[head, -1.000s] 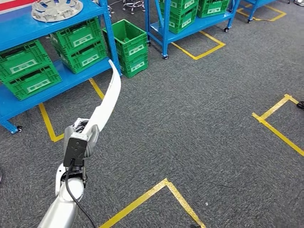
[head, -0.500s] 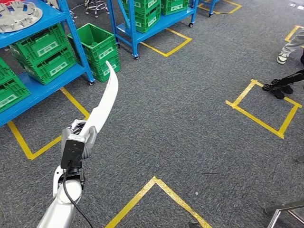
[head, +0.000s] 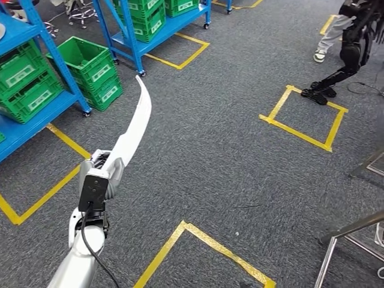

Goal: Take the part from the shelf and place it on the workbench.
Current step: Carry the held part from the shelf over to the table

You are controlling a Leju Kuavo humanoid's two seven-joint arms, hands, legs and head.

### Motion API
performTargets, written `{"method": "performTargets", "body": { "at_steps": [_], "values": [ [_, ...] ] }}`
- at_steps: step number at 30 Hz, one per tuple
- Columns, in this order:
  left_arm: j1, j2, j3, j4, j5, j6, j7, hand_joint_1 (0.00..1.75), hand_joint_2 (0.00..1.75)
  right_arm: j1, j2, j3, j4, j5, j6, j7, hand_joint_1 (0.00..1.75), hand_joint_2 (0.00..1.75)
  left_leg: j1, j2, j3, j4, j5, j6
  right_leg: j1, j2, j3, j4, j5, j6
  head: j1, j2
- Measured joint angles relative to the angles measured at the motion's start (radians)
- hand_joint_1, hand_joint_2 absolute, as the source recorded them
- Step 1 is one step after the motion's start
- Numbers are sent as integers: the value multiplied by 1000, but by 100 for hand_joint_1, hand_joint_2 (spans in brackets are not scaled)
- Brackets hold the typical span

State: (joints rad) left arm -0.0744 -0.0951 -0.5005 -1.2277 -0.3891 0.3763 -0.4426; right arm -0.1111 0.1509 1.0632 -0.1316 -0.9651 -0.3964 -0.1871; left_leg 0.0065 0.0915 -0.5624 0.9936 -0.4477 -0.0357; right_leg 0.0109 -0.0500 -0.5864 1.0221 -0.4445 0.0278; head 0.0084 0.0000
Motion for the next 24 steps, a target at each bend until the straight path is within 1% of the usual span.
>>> {"method": "performTargets", "body": {
  "at_steps": [1, 2, 3, 4, 5, 6, 7, 8, 9, 10, 11, 12, 13, 14, 15, 16, 17, 18, 19, 20, 21, 22, 23, 24],
  "values": [
    [-1, -1, 0, 0, 0, 0, -1, 169, 175, 0, 0, 0, 0, -2, 0, 0, 0, 175, 2, -9, -2, 6, -9, -5, -1, 12, -1, -2, 3, -7, -1, 0],
    [-1, -2, 0, 0, 0, 1, -1, 169, 175, -1, 0, 0, 0, -3, 0, 1, 0, 175, 3, -27, -11, 29, -26, -9, -4, 24, 0, -5, 6, -12, -3, 0],
    [-1, -2, 0, 0, 0, 1, -2, 169, 175, -2, 1, 0, 0, -4, 0, 1, 0, 175, 4, -50, -32, 76, -54, -11, -6, 35, 1, -7, 9, -17, -6, 0],
    [0, -1, 0, 0, -1, 1, -2, 169, 175, -3, 1, 0, 0, -4, 0, 1, 0, 175, 4, -70, -64, 142, -87, -11, -7, 47, 0, -7, 10, -20, -8, 0],
    [2, 0, 0, 0, -1, 1, -2, 169, 175, -3, 1, 0, 0, -4, 0, 2, 0, 175, 3, -79, -100, 215, -115, -11, -7, 59, 0, -7, 10, -21, -10, 0],
    [4, 1, 0, 0, -1, 2, -2, 169, 175, -3, 1, 0, 0, -4, 0, 2, 0, 175, 3, -82, -130, 272, -130, -10, -7, 72, 0, -7, 10, -22, -10, 0],
    [6, 2, 0, 0, 0, 2, -2, 169, 175, -3, 1, 0, 0, -4, 0, 2, 0, 175, 2, -83, -146, 295, -125, -9, -7, 85, 1, -7, 10, -22, -10, 0],
    [6, 3, 0, 0, 0, 2, -2, 169, 175, -3, 1, 0, 0, -4, 0, 2, 0, 175, 3, -85, -143, 278, -100, -8, -7, 99, 2, -7, 10, -22, -11, 0],
    [6, 3, 0, 0, 0, 2, -2, 169, 175, -3, 1, 0, 0, -4, 0, 2, 0, 175, 3, -91, -121, 226, -61, -7, -8, 112, 3, -7, 10, -21, -11, 0],
    [6, 3, 0, 0, 0, 2, -2, 169, 175, -3, 1, 0, 0, -4, 1, 2, 0, 175, 5, -105, -90, 158, -21, -6, -10, 124, 4, -7, 10, -19, -11, 0],
    [5, 3, 0, 0, 0, 2, -2, 169, 175, -4, 2, 0, 0, -4, 1, 2, 0, 175, 8, -123, -58, 89, 5, -5, -9, 135, 3, -3, 9, -15, -11, 0],
    [5, 4, 0, 0, 0, 2, -2, 169, 175, -4, 2, 0, 0, -4, 2, 2, 0, 175, 10, -138, -36, 41, 18, -3, -8, 145, 0, -1, 9, -11, -11, 0],
    [5, 3, 0, 0, -1, 2, -2, 169, 175, -4, 2, 0, 0, -5, 2, 2, 0, 175, 10, -147, -25, 15, 19, -1, -8, 153, -5, 0, 10, -5, -11, 0],
    [5, 3, 0, 0, -1, 2, -2, 169, 175, -4, 2, 0, 0, -5, 2, 2, 0, 175, 10, -146, -20, 5, 15, 2, -8, 161, -11, 0, 11, 1, -11, 0],
    [4, 1, 0, 0, -1, 2, -2, 169, 175, -3, 2, 0, 0, -6, 2, 2, 0, 175, 10, -138, -21, 4, 15, 8, -11, 167, -14, -3, 12, 6, -11, 0],
    [4, 0, 0, 0, -1, 2, -2, 169, 175, -3, 1, 0, 0, -6, 2, 2, 0, 175, 10, -130, -20, 2, 15, 14, -11, 160, -18, 3, 7, 11, -10, 0],
    [3, -2, 1, 0, -1, 2, -2, 169, 175, -3, 1, 0, 0, -7, 2, 2, 0, 175, 11, -121, -18, 0, 15, 20, -10, 143, -27, 23, -7, 15, -7, 0],
    [2, -3, 1, 0, -1, 2, -2, 169, 175, -5, 1, 0, 0, -7, 2, 2, 0, 175, 12, -111, -16, -1, 14, 26, -9, 118, -44, 64, -32, 20, -3, 0],
    [3, -3, 2, 0, -1, 2, -2, 169, 175, -8, 1, 0, 0, -7, 2, 1, 0, 175, 10, -102, -15, -1, 13, 30, -7, 91, -72, 127, -65, 24, 1, 0],
    [4, -3, 2, 0, -1, 2, -2, 169, 175, -11, 0, -1, 0, -7, 2, 1, 0, 175, 8, -91, -14, -1, 12, 32, -7, 75, -104, 198, -98, 27, 3, 0],
    [5, -2, 2, 0, -1, 2, -2, 169, 175, -15, 0, -1, 0, -7, 2, 1, 0, 175, 7, -79, -13, 0, 10, 33, -7, 66, -130, 257, -120, 28, 3, 0],
    [6, -2, 2, 0, -1, 2, -2, 169, 175, -17, 0, -1, 0, -7, 2, 1, 0, 175, 6, -67, -11, 0, 9, 33, -7, 62, -141, 285, -125, 29, 3, 0],
    [6, -2, 2, 0, -1, 2, -2, 169, 175, -16, 0, -1, 0, -7, 2, 1, 0, 175, 5, -57, -9, 0, 7, 33, -7, 58, -131, 272, -109, 28, 3, 0],
    [6, -2, 2, 0, -1, 2, -2, 169, 175, -15, 0, -1, 0, -7, 2, 1, 0, 175, 4, -48, -5, 0, 4, 31, -7, 51, -102, 221, -78, 26, 3, 0]
  ]
}}
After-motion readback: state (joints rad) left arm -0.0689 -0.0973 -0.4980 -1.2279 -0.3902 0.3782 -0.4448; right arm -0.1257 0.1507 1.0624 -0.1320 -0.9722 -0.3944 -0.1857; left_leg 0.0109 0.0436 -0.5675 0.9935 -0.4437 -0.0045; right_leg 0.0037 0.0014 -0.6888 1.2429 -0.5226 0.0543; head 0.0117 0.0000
